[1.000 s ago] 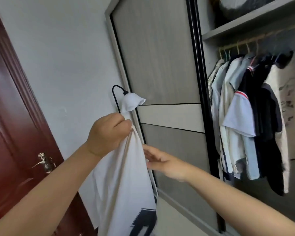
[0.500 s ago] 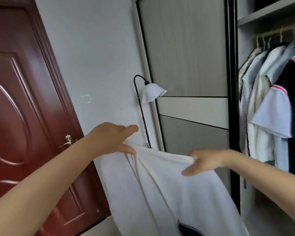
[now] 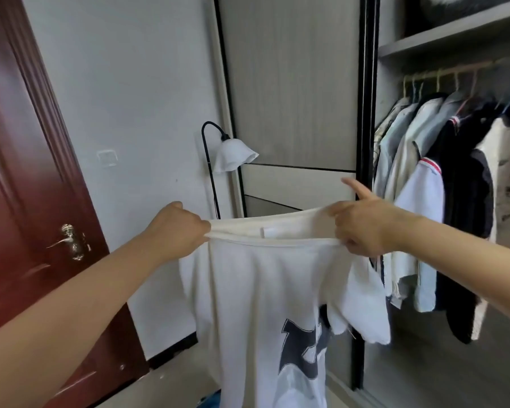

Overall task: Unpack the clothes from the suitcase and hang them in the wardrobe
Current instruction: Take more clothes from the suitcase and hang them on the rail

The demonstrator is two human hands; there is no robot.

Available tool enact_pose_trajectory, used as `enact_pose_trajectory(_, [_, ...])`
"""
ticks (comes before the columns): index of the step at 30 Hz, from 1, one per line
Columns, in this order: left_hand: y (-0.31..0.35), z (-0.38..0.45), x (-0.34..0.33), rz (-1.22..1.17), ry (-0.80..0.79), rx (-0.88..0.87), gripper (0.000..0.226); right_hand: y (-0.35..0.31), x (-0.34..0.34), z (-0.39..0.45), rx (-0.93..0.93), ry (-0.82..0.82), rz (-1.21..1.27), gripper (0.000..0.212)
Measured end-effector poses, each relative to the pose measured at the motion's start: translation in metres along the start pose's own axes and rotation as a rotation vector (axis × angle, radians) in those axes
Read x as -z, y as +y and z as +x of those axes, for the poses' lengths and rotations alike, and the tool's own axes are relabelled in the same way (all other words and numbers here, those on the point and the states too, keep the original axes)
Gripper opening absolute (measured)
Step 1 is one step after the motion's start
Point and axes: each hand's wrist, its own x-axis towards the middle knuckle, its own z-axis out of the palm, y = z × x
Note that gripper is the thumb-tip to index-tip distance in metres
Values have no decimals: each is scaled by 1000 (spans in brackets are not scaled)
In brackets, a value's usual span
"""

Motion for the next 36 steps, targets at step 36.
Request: enact_pose_trajectory(36, [171, 251, 84, -397, 635, -25, 21, 122, -43, -237, -495, 215, 284, 35])
